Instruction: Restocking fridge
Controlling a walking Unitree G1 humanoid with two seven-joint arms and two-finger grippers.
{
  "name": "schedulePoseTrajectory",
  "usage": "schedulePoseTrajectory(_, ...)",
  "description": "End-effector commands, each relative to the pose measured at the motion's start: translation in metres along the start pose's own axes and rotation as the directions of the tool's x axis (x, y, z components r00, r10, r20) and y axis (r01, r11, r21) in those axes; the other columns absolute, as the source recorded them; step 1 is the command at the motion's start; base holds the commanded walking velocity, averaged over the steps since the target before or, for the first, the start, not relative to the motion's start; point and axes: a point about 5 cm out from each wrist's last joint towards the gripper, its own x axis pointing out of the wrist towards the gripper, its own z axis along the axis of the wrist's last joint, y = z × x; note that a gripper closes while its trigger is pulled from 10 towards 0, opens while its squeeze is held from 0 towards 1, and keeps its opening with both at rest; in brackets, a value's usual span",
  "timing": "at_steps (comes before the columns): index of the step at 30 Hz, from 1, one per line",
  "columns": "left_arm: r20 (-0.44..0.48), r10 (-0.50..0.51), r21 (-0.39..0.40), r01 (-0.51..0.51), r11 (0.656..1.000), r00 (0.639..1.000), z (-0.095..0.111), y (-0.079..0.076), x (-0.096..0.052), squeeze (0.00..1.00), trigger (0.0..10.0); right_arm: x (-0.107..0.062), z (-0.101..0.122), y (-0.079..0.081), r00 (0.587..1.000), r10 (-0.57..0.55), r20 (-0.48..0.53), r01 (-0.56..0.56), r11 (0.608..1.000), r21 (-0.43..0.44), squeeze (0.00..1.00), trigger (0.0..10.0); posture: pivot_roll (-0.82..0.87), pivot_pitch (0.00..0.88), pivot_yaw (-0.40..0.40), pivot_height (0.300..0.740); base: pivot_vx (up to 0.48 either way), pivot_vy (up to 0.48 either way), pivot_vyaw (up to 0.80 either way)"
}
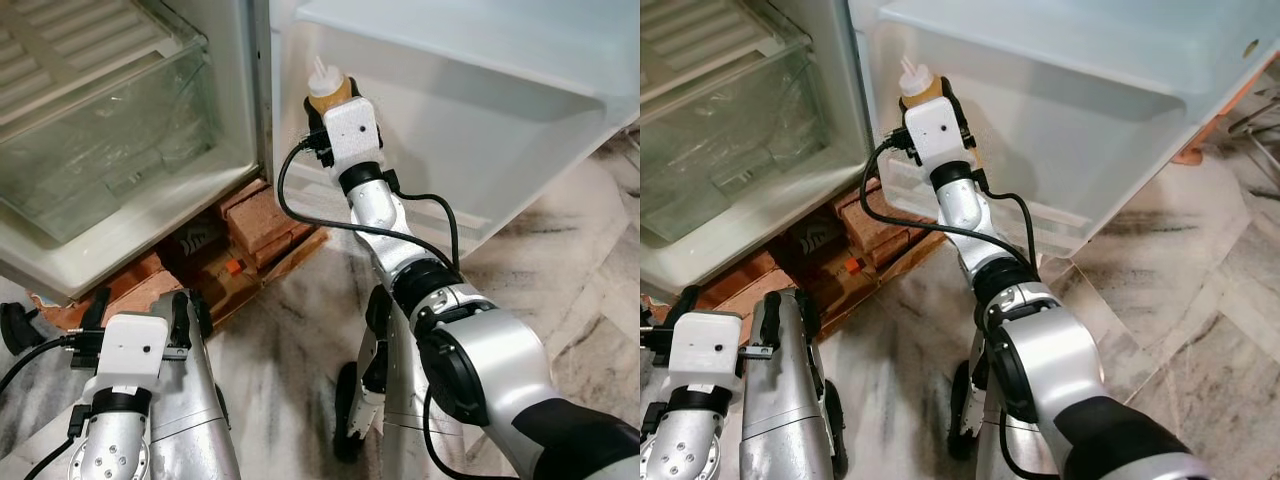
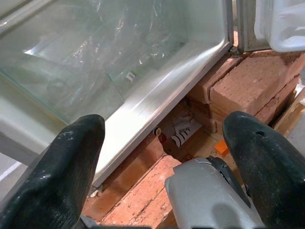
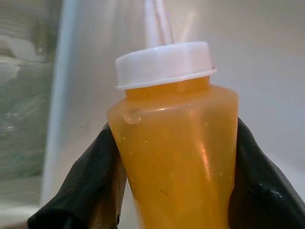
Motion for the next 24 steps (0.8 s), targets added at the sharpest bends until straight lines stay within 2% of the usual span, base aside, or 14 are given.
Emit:
schedulePoseTrajectory(1,-0.03,-0.013,0.005,0.013,1.0,0.999,-0.005,-0.002,-0.002,0.0,10.0,-0.037,-0.057,0.014,0.955,0.047,-0.292,-0.033,0.998,0.052,0.0,10.0,0.42,0.304,-0.108,0.421,0.0,0.0,0.0)
schedulePoseTrajectory(7,-0.028,-0.013,0.005,0.013,1.0,1.0,-0.005,-0.002,-0.001,0.0,10.0,-0.034,-0.055,0.013,0.955,0.056,-0.293,-0.041,0.998,0.057,0.0,10.0,0.42,0.3,-0.11,0.421,0.0,0.0,0.0)
schedulePoseTrajectory(15,-0.025,-0.011,0.008,0.011,1.0,1.0,-0.005,-0.001,-0.001,0.0,10.0,-0.033,-0.055,0.003,0.957,0.028,-0.289,-0.02,0.999,0.031,0.0,10.0,0.42,0.297,-0.105,0.421,0.0,0.0,0.0)
schedulePoseTrajectory(16,-0.024,-0.011,0.009,0.011,1.0,1.0,-0.004,-0.001,0.0,0.0,10.0,-0.03,-0.05,-0.002,0.971,0.014,-0.239,-0.026,0.999,-0.045,0.0,10.0,0.42,0.298,-0.102,0.421,0.0,0.0,0.0)
schedulePoseTrajectory(19,-0.022,-0.011,0.01,0.011,1.0,1.0,-0.004,0.0,0.0,0.0,10.0,-0.022,-0.039,-0.02,0.987,-0.065,-0.15,0.037,0.983,-0.181,0.0,10.0,0.42,0.295,-0.101,0.421,0.0,0.0,0.0)
schedulePoseTrajectory(20,-0.022,-0.011,0.01,0.011,1.0,1.0,-0.004,0.0,0.0,0.0,10.0,-0.022,-0.039,-0.02,0.987,-0.065,-0.15,0.037,0.983,-0.181,0.0,10.0,0.42,0.295,-0.101,0.421,0.0,0.0,0.0)
schedulePoseTrajectory(22,-0.02,-0.011,0.01,0.011,1.0,1.0,-0.004,-0.001,0.001,0.0,10.0,-0.016,-0.028,-0.039,0.988,-0.134,-0.074,0.114,0.968,-0.224,0.0,10.0,0.42,0.292,-0.1,0.421,0.0,0.0,0.0)
schedulePoseTrajectory(23,-0.02,-0.011,0.01,0.011,1.0,1.0,-0.004,-0.001,0.001,0.0,10.0,-0.016,-0.028,-0.039,0.988,-0.134,-0.074,0.114,0.968,-0.224,0.0,10.0,0.42,0.292,-0.1,0.421,0.0,0.0,0.0)
schedulePoseTrajectory(24,-0.019,-0.011,0.01,0.011,1.0,1.0,-0.004,-0.001,0.001,0.0,10.0,-0.014,-0.024,-0.046,0.987,-0.156,-0.042,0.141,0.96,-0.243,0.0,10.0,0.42,0.29,-0.099,0.421,0.0,0.0,0.0)
